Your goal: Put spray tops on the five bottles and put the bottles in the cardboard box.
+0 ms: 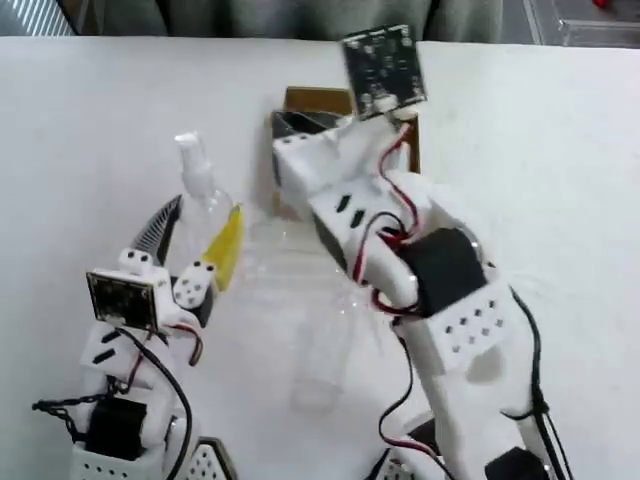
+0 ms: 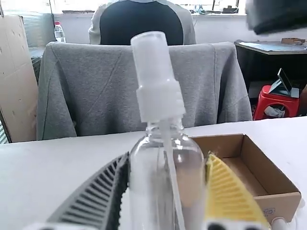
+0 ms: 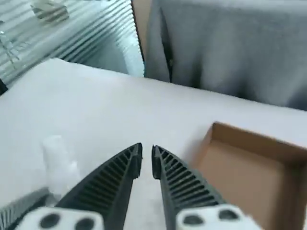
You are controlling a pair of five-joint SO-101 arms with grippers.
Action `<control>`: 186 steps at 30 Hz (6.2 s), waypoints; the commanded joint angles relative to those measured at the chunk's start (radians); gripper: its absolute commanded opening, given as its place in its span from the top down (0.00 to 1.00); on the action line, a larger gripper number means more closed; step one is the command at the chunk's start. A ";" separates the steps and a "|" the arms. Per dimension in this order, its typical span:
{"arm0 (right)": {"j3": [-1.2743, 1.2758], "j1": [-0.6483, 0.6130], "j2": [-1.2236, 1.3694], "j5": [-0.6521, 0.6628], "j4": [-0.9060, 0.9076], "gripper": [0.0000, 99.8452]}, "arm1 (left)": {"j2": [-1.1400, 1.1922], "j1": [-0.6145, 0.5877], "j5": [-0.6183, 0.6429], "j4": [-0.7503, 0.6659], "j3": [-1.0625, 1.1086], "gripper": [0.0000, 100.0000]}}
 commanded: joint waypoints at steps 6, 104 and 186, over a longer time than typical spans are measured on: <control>0.331 0.117 -0.220 -0.005 -0.028 0.98 | -0.005 0.010 0.003 -0.052 -0.084 0.98; 1.694 -0.202 -0.972 0.006 -1.188 0.99 | 0.642 0.159 0.135 -0.628 -0.150 0.98; 0.994 0.584 0.191 0.144 -1.245 0.99 | 1.636 0.039 0.138 -0.672 -0.836 0.98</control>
